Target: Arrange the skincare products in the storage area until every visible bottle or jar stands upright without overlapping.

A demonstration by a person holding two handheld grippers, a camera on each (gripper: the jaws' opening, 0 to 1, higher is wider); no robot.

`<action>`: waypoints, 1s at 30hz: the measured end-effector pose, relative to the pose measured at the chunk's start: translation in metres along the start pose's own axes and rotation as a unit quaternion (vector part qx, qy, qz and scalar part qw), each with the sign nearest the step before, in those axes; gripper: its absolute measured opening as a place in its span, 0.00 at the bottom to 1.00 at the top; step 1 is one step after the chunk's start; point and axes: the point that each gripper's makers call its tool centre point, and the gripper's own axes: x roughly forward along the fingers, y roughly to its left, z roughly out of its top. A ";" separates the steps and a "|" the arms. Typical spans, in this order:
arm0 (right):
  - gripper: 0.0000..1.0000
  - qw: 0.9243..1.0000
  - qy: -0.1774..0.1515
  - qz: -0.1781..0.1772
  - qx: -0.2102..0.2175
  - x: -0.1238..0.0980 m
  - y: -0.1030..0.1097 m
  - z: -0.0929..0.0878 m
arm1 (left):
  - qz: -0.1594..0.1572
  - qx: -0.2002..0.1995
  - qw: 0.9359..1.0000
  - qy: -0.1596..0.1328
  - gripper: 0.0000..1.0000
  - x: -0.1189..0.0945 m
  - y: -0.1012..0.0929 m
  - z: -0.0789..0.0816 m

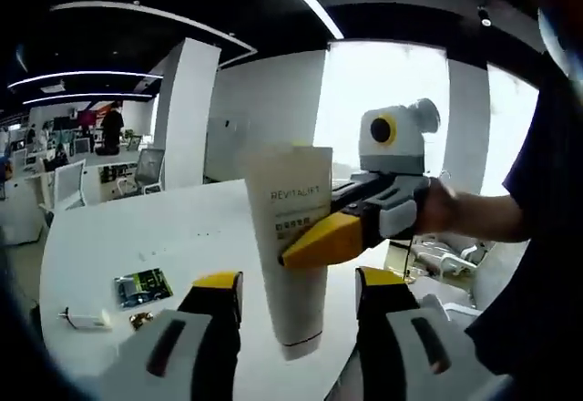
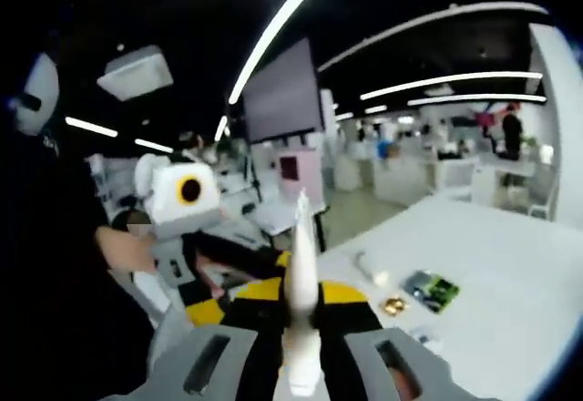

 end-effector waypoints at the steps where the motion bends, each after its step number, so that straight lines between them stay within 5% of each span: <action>1: 0.06 1.000 -0.005 0.009 -0.002 -0.001 0.002 0.004 | -0.007 -0.004 1.000 -0.004 0.49 0.000 -0.001 0.002; 8: 0.06 0.994 -0.025 0.101 -0.024 -0.005 0.028 0.026 | -0.056 -0.023 0.998 -0.021 0.48 -0.004 -0.010 0.017; 14: 0.06 0.988 -0.029 0.142 -0.047 -0.005 0.038 0.038 | -0.097 -0.003 0.995 -0.028 0.37 -0.010 -0.019 0.028; 22: 0.06 0.983 -0.028 0.166 -0.069 -0.005 0.043 0.043 | -0.100 0.013 0.995 -0.024 0.25 -0.013 -0.018 0.027; 30: 0.08 0.982 -0.033 0.160 -0.097 -0.001 0.043 0.044 | -0.085 0.027 0.995 -0.042 0.24 -0.015 -0.016 0.031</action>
